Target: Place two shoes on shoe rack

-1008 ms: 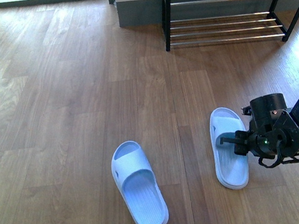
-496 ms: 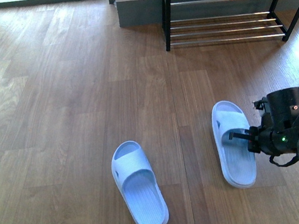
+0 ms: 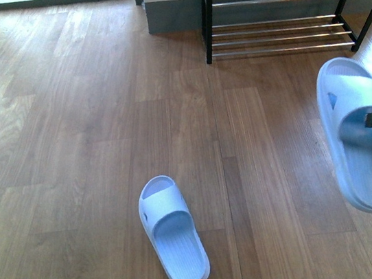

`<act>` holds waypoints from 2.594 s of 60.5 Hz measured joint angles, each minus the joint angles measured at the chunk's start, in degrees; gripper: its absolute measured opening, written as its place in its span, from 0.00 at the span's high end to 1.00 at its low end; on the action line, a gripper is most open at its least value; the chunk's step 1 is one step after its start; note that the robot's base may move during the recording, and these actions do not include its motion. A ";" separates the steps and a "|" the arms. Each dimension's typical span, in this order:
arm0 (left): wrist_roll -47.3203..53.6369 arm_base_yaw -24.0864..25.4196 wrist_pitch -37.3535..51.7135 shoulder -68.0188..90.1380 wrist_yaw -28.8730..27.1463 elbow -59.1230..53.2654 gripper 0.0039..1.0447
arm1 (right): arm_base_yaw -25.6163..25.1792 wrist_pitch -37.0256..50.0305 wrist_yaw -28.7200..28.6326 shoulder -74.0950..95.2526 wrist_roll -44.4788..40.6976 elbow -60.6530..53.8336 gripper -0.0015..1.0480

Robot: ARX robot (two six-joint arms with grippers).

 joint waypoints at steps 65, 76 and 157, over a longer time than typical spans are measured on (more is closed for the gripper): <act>0.00 0.00 0.00 0.00 -0.13 0.00 0.09 | 1.49 -14.97 -0.50 -52.22 1.44 -21.49 0.99; 0.00 0.00 0.00 0.00 -0.13 0.00 0.09 | 1.64 -14.99 -0.79 -52.22 1.44 -21.51 0.99; 0.00 0.02 0.00 0.00 0.04 0.00 0.09 | 1.38 -15.04 -0.26 -52.24 1.60 -21.62 0.99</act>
